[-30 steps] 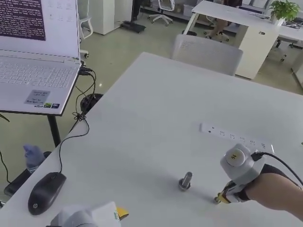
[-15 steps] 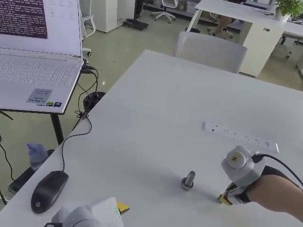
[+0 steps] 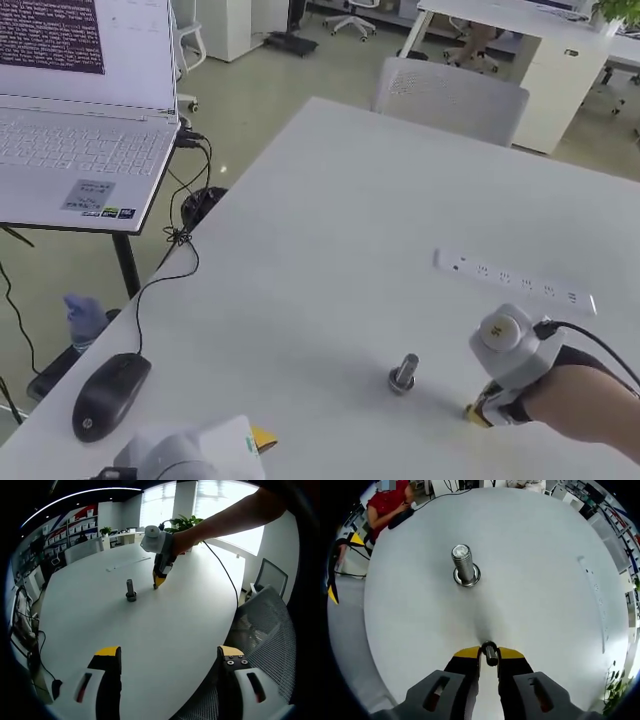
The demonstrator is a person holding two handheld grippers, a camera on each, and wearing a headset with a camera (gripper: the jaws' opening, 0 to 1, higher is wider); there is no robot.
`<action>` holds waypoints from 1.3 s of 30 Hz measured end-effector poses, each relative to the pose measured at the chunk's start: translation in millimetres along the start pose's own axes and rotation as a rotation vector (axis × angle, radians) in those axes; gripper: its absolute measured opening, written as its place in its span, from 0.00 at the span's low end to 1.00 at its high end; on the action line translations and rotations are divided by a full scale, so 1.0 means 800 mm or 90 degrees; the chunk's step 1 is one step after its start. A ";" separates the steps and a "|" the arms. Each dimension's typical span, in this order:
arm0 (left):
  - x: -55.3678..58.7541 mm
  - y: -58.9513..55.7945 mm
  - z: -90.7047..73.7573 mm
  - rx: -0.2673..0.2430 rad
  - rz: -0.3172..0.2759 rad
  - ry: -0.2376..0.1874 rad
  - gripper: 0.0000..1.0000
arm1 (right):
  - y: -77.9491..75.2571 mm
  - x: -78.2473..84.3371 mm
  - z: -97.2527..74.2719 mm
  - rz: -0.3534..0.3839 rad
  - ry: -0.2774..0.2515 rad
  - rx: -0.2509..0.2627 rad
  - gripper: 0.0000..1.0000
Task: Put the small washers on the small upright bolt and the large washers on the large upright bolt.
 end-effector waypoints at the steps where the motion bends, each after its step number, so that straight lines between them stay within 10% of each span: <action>1: 0.000 0.000 0.000 0.000 0.001 0.000 0.78 | 0.000 0.000 0.000 0.000 0.001 -0.001 0.14; 39: 0.004 -0.006 -0.002 0.008 0.002 0.001 0.75 | 0.003 -0.001 -0.004 -0.017 0.003 -0.004 0.22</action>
Point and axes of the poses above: the centre of the closed fingertips' face, and the gripper's own axes: z roughly forward along the fingers, y roughly to its left, x roughly out of its underside, the point moved 1 cm from there along -z, roughly backward along the fingers, and after that the axes turned 3 degrees about y, right-handed, at the moved point
